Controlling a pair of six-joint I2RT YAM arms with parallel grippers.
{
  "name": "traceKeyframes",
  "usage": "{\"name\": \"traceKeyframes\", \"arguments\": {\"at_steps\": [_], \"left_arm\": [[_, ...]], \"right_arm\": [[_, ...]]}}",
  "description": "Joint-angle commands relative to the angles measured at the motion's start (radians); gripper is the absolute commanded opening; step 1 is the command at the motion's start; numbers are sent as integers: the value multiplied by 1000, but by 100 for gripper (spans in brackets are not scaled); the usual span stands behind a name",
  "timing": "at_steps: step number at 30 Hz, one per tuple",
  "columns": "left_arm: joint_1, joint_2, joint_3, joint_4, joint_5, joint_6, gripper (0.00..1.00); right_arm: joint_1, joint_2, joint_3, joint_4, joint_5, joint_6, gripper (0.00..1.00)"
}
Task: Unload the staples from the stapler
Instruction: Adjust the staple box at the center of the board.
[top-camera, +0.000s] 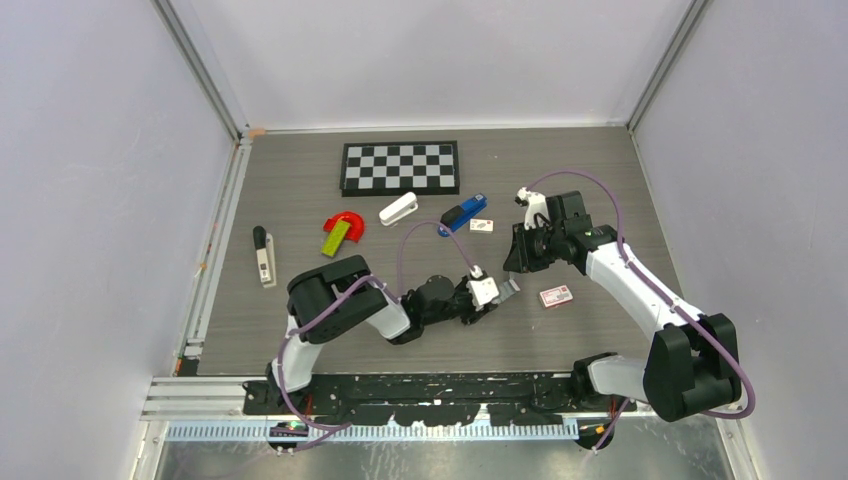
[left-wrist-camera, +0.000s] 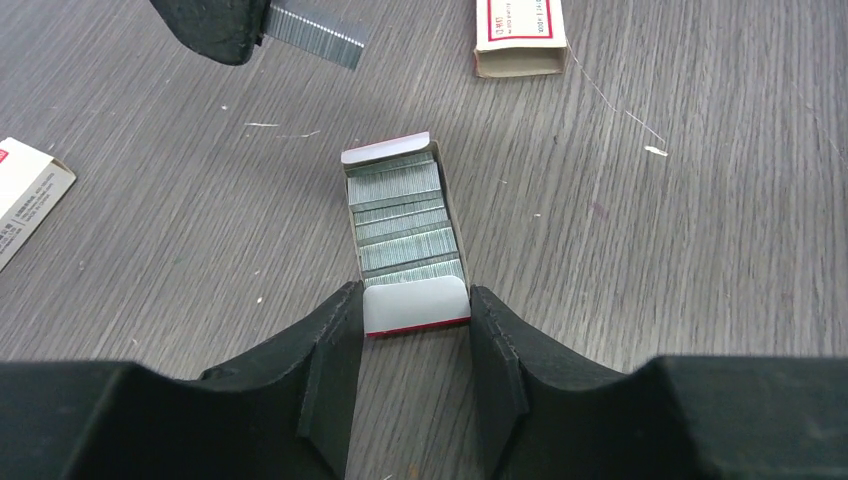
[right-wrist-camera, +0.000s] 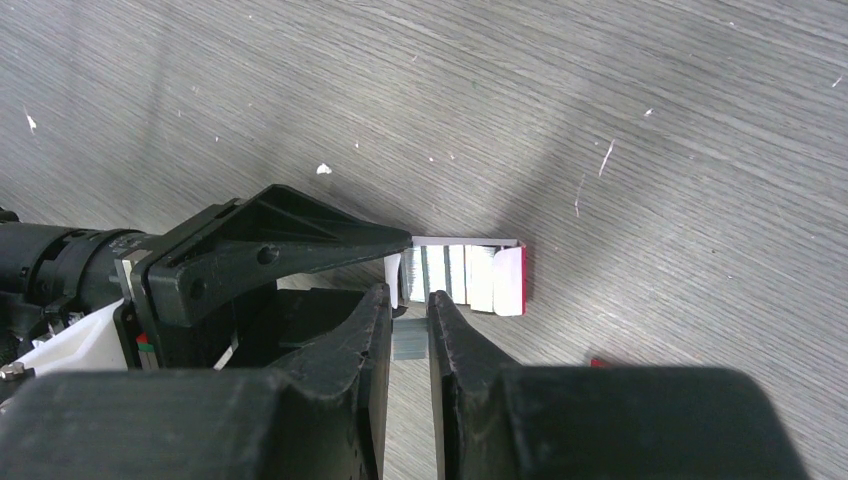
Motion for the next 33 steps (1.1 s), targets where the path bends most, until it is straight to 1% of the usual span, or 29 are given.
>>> {"name": "traceKeyframes", "arguments": {"at_steps": [1,6,13,14,17,21,27,33], "left_arm": [[-13,12,-35,-18,-115,10,42],[-20,-9,-92,33,-197,-15,42],[-26,-25,-152,69,-256,-45,43],[-26,-25,-157,75,-261,-53,44],[-27,-35,-170,84,-272,-73,51],[-29,-69,-189,85,-272,-103,58],[-36,-170,-251,90,-294,-130,60],[-44,-325,-360,106,-346,-136,60]], "right_arm": [[-2,-10,33,4,-20,1,18],[20,20,36,1,-14,-11,18],[120,70,47,11,67,-33,18],[138,80,52,11,80,-33,18],[192,115,68,14,126,-68,18],[256,167,98,19,190,-96,18],[310,189,97,29,259,-120,18],[350,223,97,45,322,-124,18]]}}
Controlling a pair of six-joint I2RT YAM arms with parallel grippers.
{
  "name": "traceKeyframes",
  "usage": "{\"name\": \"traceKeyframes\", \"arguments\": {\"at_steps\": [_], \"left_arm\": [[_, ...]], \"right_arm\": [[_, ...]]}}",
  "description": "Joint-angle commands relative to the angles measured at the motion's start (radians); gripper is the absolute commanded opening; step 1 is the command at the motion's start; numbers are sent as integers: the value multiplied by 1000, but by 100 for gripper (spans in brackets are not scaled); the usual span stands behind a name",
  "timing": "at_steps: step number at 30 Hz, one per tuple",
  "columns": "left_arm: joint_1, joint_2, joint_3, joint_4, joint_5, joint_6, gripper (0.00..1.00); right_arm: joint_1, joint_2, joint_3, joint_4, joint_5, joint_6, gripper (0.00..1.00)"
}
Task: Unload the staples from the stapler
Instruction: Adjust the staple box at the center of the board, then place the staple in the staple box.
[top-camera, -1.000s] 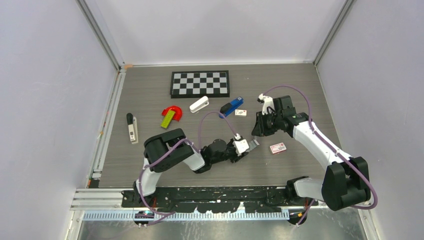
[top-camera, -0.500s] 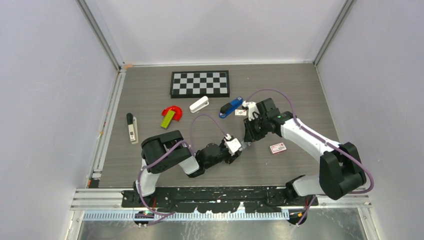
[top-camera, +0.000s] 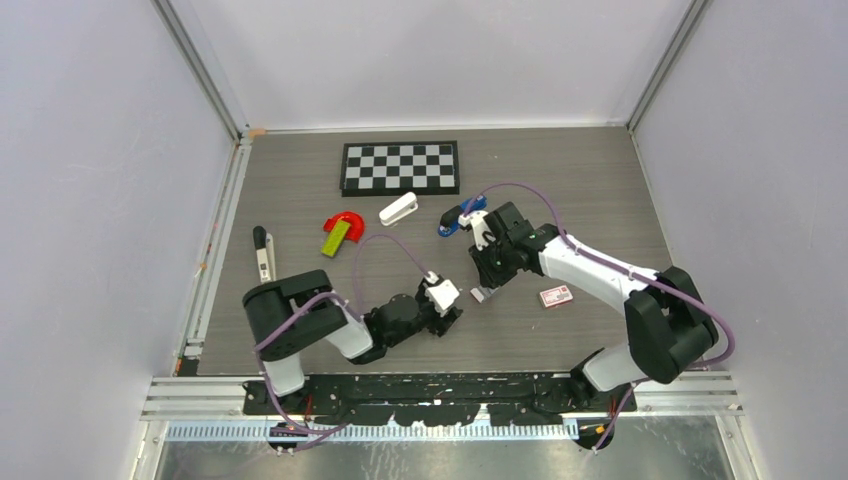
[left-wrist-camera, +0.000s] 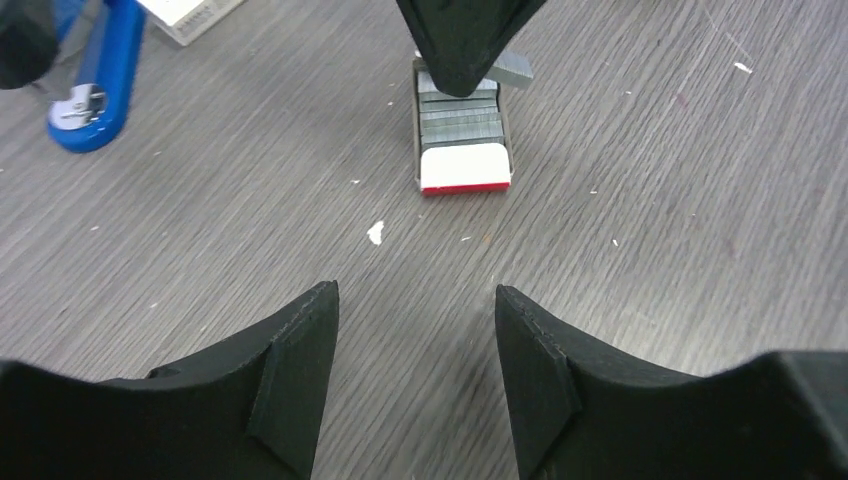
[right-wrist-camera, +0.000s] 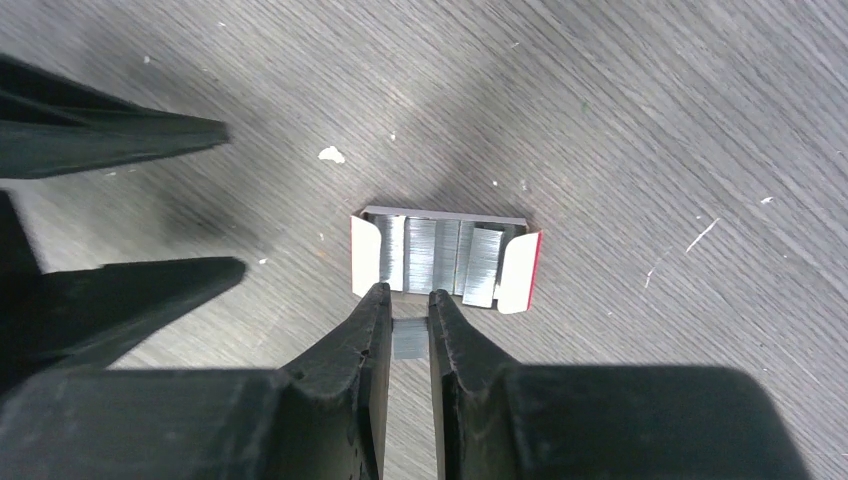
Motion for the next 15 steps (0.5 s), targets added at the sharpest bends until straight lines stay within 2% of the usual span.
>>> {"name": "traceKeyframes", "arguments": {"at_steps": [1,15], "left_arm": [[-13,-131,-66,31,-66,-6,60],[-32,-350,-157,-88,-116,-73,61]], "right_arm": [[27,28,30,39,86,-18,18],[62,85,43,74,158,-23,18]]}}
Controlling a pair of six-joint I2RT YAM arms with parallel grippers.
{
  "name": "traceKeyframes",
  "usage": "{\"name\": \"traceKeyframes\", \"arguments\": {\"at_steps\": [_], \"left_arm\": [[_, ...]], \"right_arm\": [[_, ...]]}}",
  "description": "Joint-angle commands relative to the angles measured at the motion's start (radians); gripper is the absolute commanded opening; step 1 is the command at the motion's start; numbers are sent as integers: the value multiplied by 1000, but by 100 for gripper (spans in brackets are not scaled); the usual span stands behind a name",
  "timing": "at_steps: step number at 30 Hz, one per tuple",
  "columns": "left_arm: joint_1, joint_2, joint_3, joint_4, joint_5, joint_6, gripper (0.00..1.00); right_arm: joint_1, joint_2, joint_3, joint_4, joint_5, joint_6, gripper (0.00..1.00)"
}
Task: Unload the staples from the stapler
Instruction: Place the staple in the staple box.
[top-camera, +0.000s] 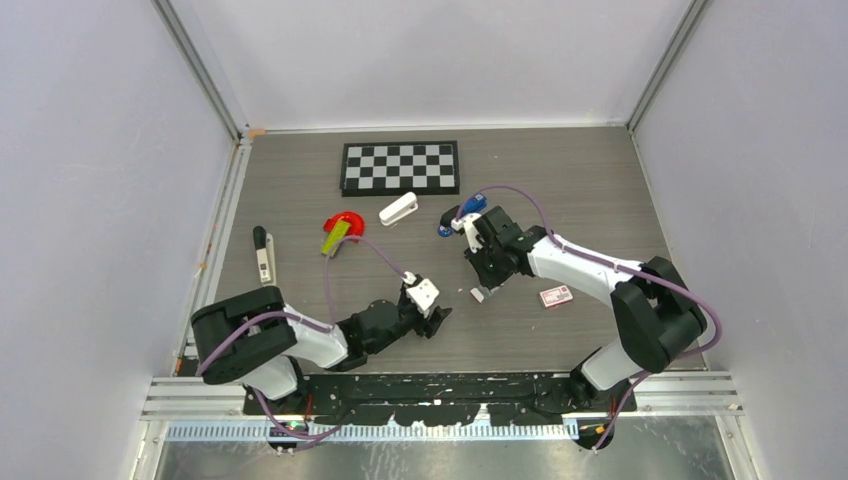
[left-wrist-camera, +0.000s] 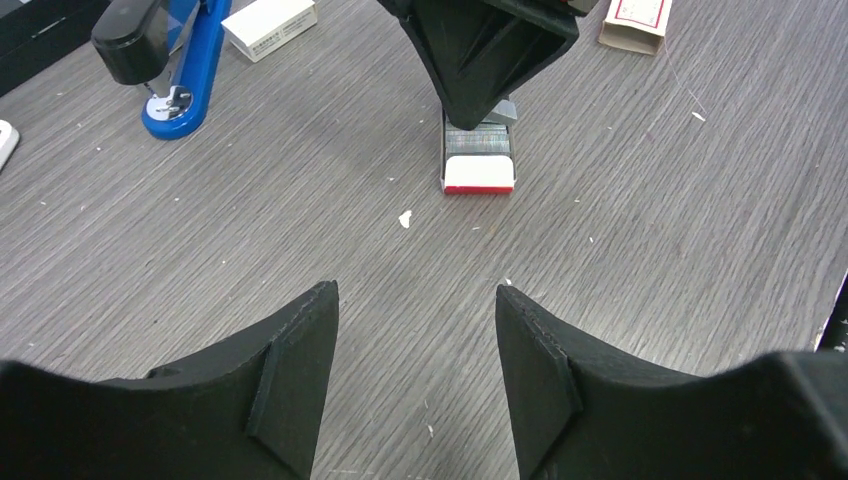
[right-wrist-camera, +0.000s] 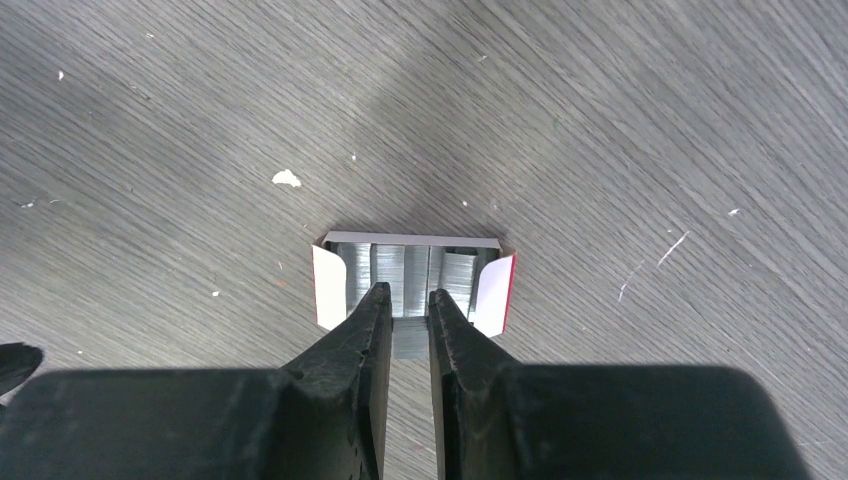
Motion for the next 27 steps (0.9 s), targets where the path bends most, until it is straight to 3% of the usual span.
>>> {"name": "traceKeyframes", "arguments": {"at_steps": [1,27], "left_arm": [[-8,-63,-20,-11,-39,-16,61],[-10,-116,-36,-35,-32,-31,62]], "right_arm": [[15,24,38,37,27,-14,18],[57,20,45,51,102,-24,18]]}}
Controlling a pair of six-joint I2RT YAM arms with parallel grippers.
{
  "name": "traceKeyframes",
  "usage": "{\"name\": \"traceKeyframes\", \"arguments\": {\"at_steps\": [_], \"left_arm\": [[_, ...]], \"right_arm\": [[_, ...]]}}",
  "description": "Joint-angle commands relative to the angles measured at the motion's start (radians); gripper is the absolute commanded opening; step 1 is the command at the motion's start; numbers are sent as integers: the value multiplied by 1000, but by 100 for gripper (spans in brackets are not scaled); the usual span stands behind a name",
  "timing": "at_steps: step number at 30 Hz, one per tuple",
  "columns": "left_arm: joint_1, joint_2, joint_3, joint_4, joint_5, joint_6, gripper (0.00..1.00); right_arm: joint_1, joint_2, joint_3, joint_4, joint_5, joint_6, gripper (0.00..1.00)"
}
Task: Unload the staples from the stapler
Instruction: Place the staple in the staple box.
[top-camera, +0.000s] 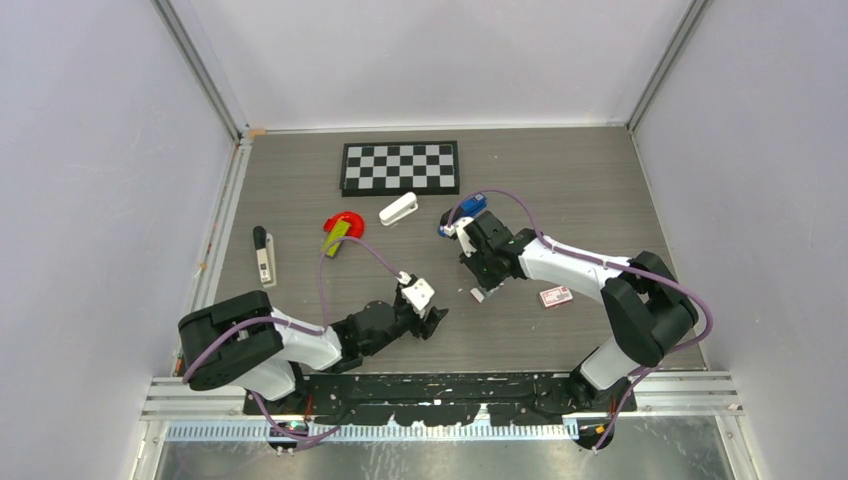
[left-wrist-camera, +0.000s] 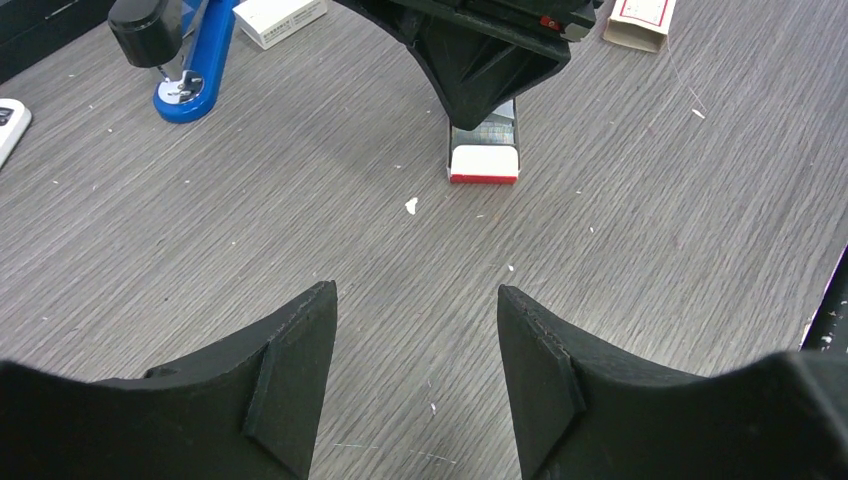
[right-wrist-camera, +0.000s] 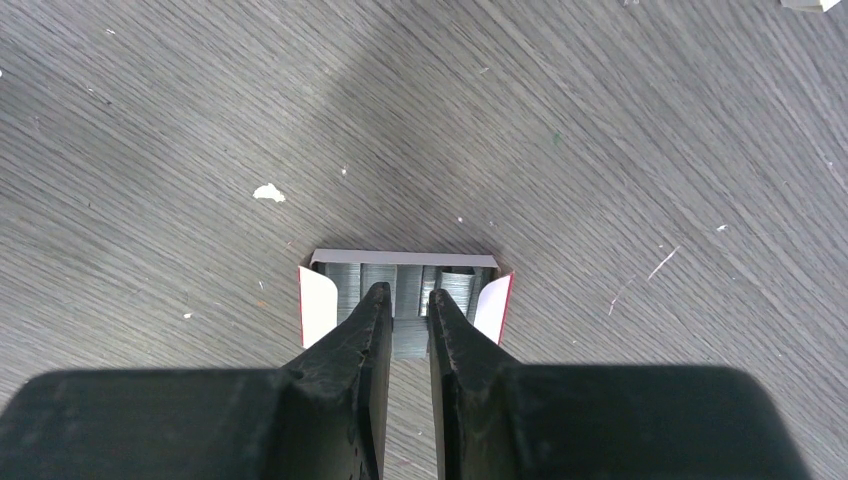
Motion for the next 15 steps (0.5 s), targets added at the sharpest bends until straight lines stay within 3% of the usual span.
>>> {"name": "traceKeyframes", "arguments": {"at_steps": [1,15], "left_arm": [[-6,-36,-9,29,-11,-5,62],[-6,-50,-11,29,0,-12,62]], "right_arm": [[5,-31,38,32,13,-3,18],[10,-21,35,42,62,-15,18]]}}
